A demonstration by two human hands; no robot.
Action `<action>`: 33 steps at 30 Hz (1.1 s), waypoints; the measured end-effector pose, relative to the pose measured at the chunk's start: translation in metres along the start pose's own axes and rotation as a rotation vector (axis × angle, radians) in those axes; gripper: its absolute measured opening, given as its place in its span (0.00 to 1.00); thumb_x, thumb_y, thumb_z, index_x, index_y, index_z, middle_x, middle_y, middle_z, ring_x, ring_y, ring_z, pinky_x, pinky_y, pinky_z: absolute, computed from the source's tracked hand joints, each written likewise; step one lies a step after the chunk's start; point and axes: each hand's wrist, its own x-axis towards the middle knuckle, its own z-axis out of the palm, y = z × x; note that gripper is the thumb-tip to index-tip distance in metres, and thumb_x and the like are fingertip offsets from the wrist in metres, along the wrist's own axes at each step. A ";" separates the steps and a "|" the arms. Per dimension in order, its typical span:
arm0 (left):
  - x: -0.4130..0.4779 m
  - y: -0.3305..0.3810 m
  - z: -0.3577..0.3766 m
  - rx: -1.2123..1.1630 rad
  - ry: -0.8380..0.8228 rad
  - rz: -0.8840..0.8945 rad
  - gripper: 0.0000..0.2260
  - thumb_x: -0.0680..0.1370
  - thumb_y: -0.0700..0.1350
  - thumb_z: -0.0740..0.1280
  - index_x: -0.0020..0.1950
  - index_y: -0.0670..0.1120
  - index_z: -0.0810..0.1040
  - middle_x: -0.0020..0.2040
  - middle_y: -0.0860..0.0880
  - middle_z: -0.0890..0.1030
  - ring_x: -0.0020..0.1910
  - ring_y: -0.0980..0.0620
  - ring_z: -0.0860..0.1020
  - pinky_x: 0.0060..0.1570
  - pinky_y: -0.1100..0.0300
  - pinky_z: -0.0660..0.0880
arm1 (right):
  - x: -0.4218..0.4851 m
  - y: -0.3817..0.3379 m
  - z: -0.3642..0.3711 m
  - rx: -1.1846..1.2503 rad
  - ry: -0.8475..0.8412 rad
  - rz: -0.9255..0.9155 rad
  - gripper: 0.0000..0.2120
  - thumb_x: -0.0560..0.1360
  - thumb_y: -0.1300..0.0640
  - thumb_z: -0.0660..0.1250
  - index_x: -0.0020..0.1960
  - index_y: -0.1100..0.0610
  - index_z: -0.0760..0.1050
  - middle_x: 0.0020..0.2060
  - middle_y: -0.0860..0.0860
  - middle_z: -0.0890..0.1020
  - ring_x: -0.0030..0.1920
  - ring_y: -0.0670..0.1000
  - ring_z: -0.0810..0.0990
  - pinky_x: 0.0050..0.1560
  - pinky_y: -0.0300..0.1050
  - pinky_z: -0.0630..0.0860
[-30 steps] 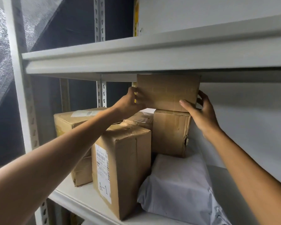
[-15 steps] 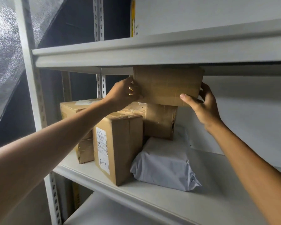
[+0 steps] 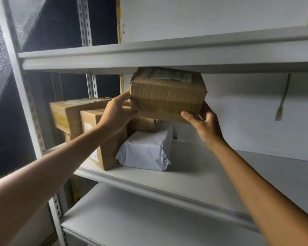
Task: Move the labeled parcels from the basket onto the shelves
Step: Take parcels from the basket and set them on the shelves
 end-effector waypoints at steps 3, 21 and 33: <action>-0.023 0.018 0.014 -0.053 -0.008 -0.017 0.22 0.73 0.33 0.71 0.64 0.49 0.74 0.51 0.56 0.80 0.44 0.68 0.79 0.42 0.72 0.77 | -0.021 -0.004 -0.016 0.030 -0.001 0.011 0.26 0.71 0.55 0.75 0.67 0.53 0.72 0.56 0.47 0.82 0.55 0.42 0.80 0.53 0.34 0.76; -0.069 0.046 0.102 -0.442 -0.242 0.034 0.37 0.72 0.50 0.69 0.78 0.51 0.57 0.62 0.47 0.76 0.56 0.46 0.78 0.55 0.51 0.79 | -0.102 -0.020 -0.107 -0.077 0.024 0.550 0.45 0.63 0.21 0.47 0.73 0.41 0.64 0.69 0.46 0.73 0.66 0.53 0.74 0.67 0.52 0.70; -0.092 0.105 0.173 -1.074 -0.514 -0.243 0.13 0.76 0.58 0.63 0.51 0.50 0.76 0.50 0.52 0.82 0.52 0.52 0.81 0.50 0.53 0.79 | -0.196 -0.040 -0.164 0.075 0.619 0.606 0.25 0.75 0.38 0.63 0.69 0.46 0.71 0.61 0.50 0.80 0.58 0.54 0.80 0.60 0.58 0.77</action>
